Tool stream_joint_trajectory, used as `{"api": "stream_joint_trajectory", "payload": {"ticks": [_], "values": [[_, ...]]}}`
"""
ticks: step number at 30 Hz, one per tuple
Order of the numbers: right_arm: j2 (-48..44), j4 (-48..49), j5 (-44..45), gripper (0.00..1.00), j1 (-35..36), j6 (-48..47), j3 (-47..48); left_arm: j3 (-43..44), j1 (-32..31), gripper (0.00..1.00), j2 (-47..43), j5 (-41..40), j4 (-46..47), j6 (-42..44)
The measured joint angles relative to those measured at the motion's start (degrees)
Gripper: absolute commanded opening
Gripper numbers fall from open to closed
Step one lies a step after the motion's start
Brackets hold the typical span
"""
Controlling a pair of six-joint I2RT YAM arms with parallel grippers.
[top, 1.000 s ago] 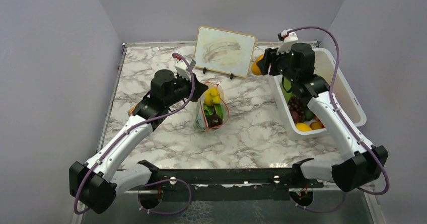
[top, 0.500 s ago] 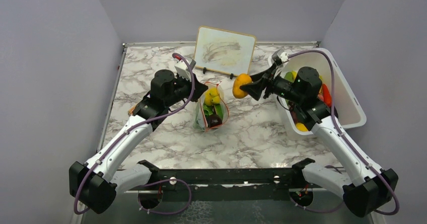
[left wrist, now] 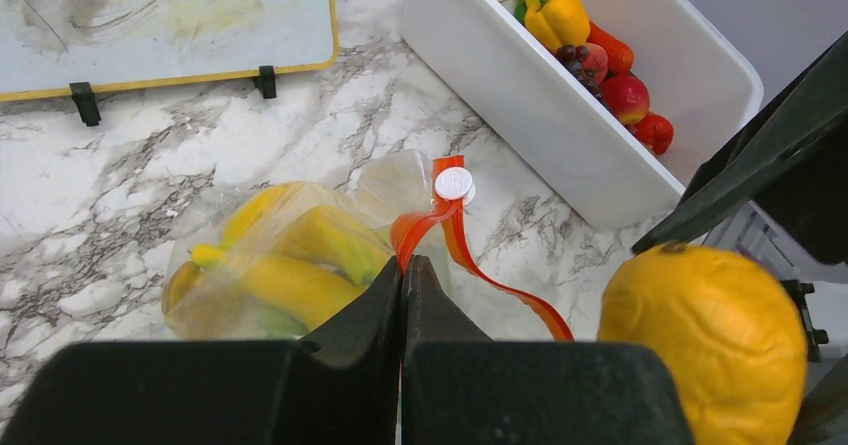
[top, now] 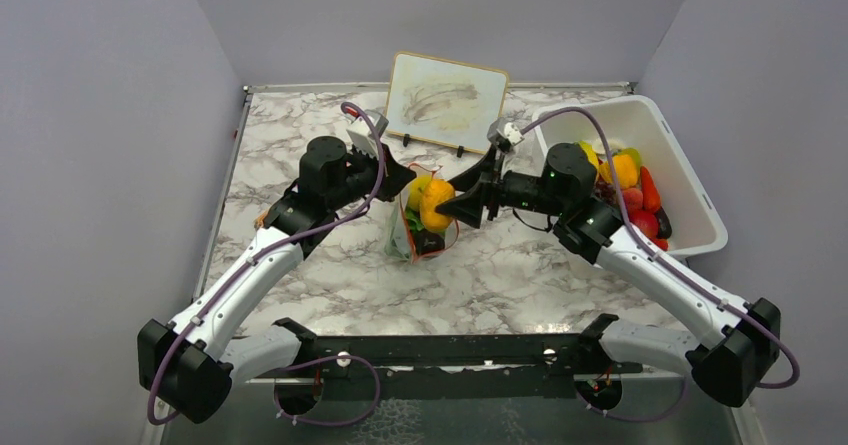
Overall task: Place the food in the zip-top bag and seal the zipper
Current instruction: Place the fake fruit in the zipper food storage bag.
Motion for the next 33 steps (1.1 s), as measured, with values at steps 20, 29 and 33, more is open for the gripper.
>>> {"api": "stream_joint_trajectory", "payload": {"ticks": [20,29,33], "values": [[10.5,-0.8,12.7,0.37,5.1,-9.2,1.0,0.8,0.0,0.0,0.1,4.4,-0.8,-2.2],[10.7,-5.2,24.0,0.45,5.7,-14.9,0.9,0.8,0.0,0.0,0.1,6.7,0.9,-4.2],[11.5,-5.8,25.6,0.5,5.8,-15.5,0.9,0.8,0.0,0.0,0.1,7.0,1.9,-5.5]]}}
